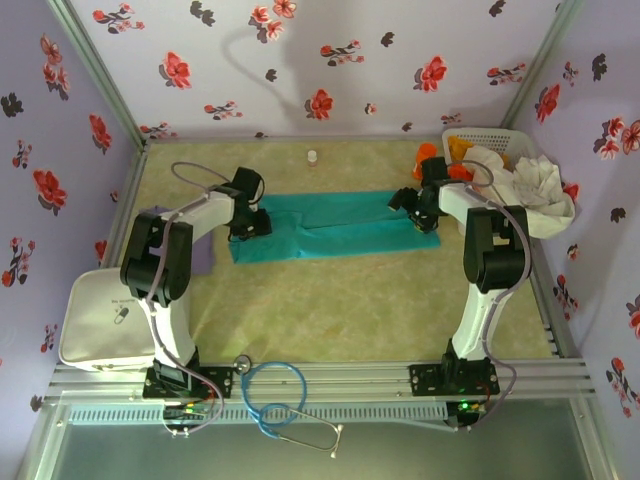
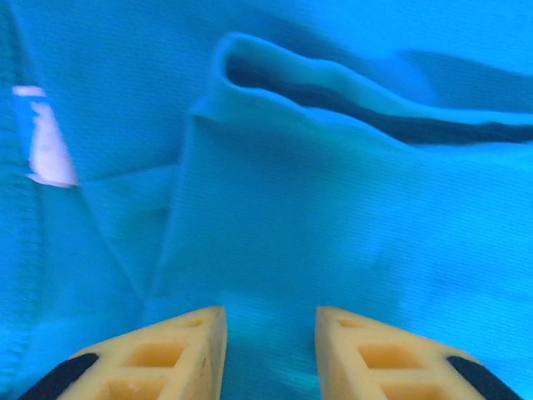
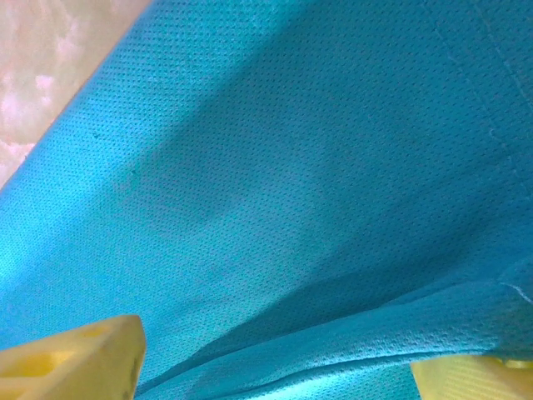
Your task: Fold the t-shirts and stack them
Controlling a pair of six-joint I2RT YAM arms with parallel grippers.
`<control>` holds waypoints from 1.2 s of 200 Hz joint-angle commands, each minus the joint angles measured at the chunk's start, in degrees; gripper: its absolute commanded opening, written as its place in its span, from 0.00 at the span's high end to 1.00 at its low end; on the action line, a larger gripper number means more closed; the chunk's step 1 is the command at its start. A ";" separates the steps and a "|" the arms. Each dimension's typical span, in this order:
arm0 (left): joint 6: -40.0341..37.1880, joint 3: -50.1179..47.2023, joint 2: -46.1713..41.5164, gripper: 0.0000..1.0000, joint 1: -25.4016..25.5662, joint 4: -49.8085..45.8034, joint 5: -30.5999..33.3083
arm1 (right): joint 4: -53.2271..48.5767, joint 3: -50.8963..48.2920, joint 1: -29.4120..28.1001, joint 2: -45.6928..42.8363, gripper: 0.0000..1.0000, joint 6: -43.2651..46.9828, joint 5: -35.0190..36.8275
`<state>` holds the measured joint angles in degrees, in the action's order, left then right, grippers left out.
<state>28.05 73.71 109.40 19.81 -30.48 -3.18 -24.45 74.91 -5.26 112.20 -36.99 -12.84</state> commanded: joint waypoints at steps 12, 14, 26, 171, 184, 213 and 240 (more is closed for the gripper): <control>-3.18 0.15 -2.20 0.66 -1.69 -1.97 3.13 | -4.55 0.94 -0.17 -3.54 0.18 3.58 5.19; -3.11 0.19 -2.51 0.66 -1.70 -2.13 3.15 | -4.66 1.07 -0.30 -3.85 0.18 3.79 5.37; -2.86 0.91 -4.32 0.66 -1.76 -3.18 3.17 | -5.91 2.07 -0.88 -5.10 0.18 5.10 6.97; 5.11 -7.09 -11.39 0.64 7.25 -2.71 0.96 | -8.66 14.80 -2.12 6.01 0.24 10.26 14.31; 5.83 -6.96 -10.53 0.65 7.52 -2.58 0.90 | -8.51 15.47 -2.45 7.51 0.25 10.36 14.89; 5.48 -5.96 -7.68 0.65 7.75 -3.04 0.89 | -9.44 15.88 -2.96 9.47 0.35 10.45 15.77; 3.96 -4.02 -3.80 0.65 7.36 -4.58 1.03 | -11.62 15.84 -3.33 10.41 0.41 10.96 15.92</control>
<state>32.64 67.29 101.89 27.18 -33.47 -1.72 -33.01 89.62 -7.97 121.73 -26.96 1.41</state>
